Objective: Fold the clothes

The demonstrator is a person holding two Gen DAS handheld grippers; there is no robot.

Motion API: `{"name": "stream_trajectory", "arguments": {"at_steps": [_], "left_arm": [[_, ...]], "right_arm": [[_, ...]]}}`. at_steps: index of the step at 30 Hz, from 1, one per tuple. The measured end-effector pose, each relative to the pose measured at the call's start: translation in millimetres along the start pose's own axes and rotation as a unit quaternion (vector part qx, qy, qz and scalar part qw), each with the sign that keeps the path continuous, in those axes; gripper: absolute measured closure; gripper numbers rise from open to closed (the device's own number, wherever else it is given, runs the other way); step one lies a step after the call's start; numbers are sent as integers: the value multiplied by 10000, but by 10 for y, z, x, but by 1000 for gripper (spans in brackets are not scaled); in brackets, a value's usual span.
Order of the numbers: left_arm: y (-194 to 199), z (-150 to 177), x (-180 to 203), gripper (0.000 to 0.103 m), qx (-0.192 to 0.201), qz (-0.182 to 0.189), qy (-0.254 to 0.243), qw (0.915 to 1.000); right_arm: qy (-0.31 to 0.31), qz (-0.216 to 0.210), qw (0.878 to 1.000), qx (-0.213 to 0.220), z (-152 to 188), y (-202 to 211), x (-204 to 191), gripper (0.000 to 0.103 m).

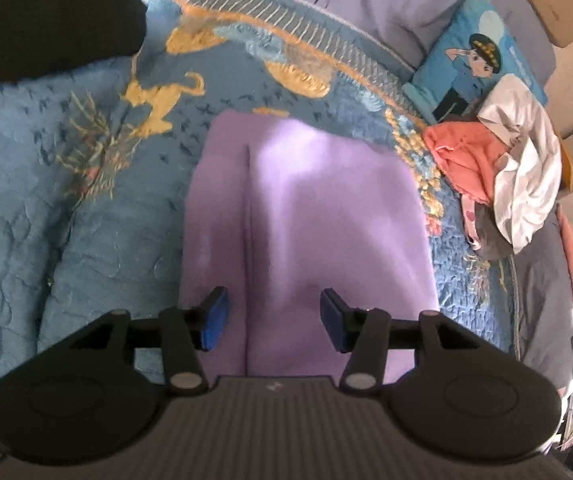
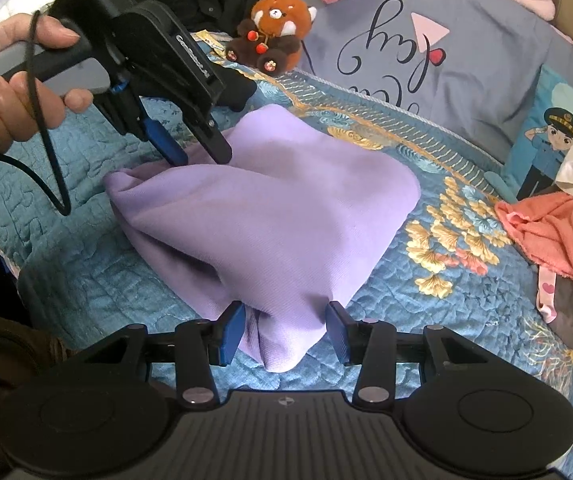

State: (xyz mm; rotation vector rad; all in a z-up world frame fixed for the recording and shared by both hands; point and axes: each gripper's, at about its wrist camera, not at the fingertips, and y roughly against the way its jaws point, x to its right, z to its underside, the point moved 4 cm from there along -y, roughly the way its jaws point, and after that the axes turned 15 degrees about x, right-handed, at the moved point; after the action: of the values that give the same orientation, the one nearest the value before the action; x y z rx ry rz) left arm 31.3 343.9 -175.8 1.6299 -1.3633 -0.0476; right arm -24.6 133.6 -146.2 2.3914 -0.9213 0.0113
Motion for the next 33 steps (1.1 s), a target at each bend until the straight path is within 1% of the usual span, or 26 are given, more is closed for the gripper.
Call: {"name": "stream_trajectory", "arguments": {"at_steps": [3,4,5,6,9,13,17,22,23,25,26,27,28,33], "left_arm": [[-38,7,-38,49,-25,58,202,9998],[-39,4,-45,51,-7,86,247,9997],[-19,-6,-41,55,50,137,260,9996],[-5,-16,-36,56,85,200,290,9993],[24,-40,-21,56,165,360,367,9985],[-85,-24,-6,56,18,279,339,9990],[-163,-24,1,56,-19,21,219,9998],[-181,-14,32,56,-32,3,148,9999],[-185,-11,25,58,-39,14,182,9998],[-191,-4,9,72,-51,31,248,9997],[-191,-1,-2,82,-52,26,275,9996],[-190,2,-14,87,-54,22,303,9995],[-181,1,-25,91,-37,25,335,9994],[-58,-43,-89,93,212,96,536,9983]], "right_arm": [[-15,3,10000,5,-1,0,3,59],[-25,5,10000,9,-1,0,8,59],[-34,7,10000,12,-1,1,12,59],[-40,14,10000,11,0,2,16,59],[-64,18,10000,-9,6,-4,12,59],[-41,13,10000,-19,5,-10,-4,59],[-68,33,10000,-1,-4,2,9,59],[-84,33,10000,-12,3,-7,8,59],[-83,38,10000,-2,2,-7,7,59],[-87,42,10000,11,0,-14,8,59],[-93,42,9999,14,-1,-19,10,59],[-94,48,9999,9,1,-29,12,59],[-89,62,9999,4,2,-40,11,59],[-42,94,9999,-5,4,-68,-8,59]]}}
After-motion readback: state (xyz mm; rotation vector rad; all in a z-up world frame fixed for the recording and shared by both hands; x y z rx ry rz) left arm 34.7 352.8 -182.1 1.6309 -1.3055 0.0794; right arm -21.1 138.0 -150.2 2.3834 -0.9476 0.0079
